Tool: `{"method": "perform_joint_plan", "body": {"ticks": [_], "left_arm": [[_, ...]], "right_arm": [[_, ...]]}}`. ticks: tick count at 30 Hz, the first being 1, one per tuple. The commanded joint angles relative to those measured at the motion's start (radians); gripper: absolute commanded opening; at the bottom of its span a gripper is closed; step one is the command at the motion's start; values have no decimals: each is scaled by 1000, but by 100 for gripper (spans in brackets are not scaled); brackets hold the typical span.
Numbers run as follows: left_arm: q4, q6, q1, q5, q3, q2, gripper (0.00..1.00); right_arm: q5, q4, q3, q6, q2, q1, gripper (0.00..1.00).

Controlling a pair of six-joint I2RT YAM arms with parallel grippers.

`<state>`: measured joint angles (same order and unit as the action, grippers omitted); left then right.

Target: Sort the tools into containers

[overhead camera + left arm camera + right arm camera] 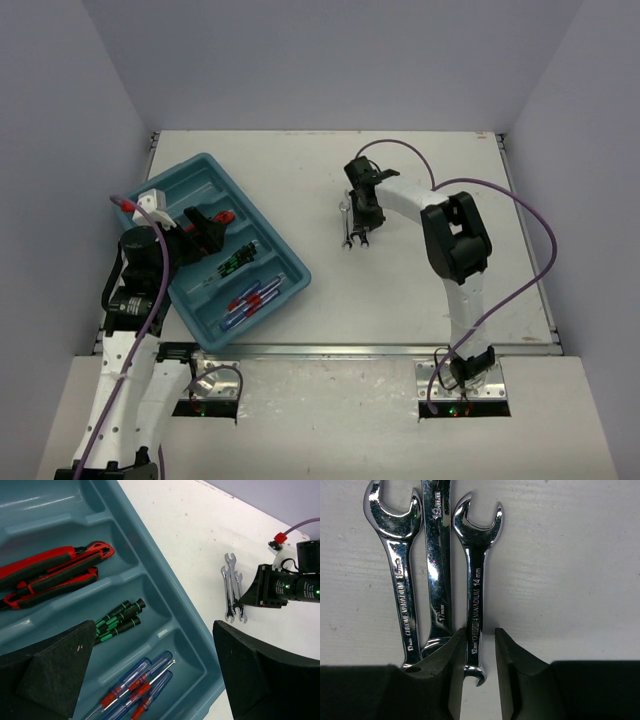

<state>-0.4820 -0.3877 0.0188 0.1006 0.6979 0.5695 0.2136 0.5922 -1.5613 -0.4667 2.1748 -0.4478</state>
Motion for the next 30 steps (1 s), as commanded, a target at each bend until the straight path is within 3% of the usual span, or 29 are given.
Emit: {"method": "perform_joint_plan", "body": {"ticks": [1, 12, 15, 25, 30], "left_arm": [[48, 18, -34, 7, 3, -19, 100], [52, 18, -40, 28, 3, -8, 100], [53, 19, -40, 34, 3, -2, 100], [56, 21, -40, 44, 3, 12, 100], [55, 23, -40, 45, 3, 12, 100]], "right_arm": [[-60, 16, -9, 10, 53, 38, 28], [-86, 21, -42, 53, 116, 74, 17], [-65, 53, -89, 62, 158, 74, 17], [-44, 111, -199, 87, 233, 74, 32], [-41, 141, -257, 100, 261, 75, 27]]}}
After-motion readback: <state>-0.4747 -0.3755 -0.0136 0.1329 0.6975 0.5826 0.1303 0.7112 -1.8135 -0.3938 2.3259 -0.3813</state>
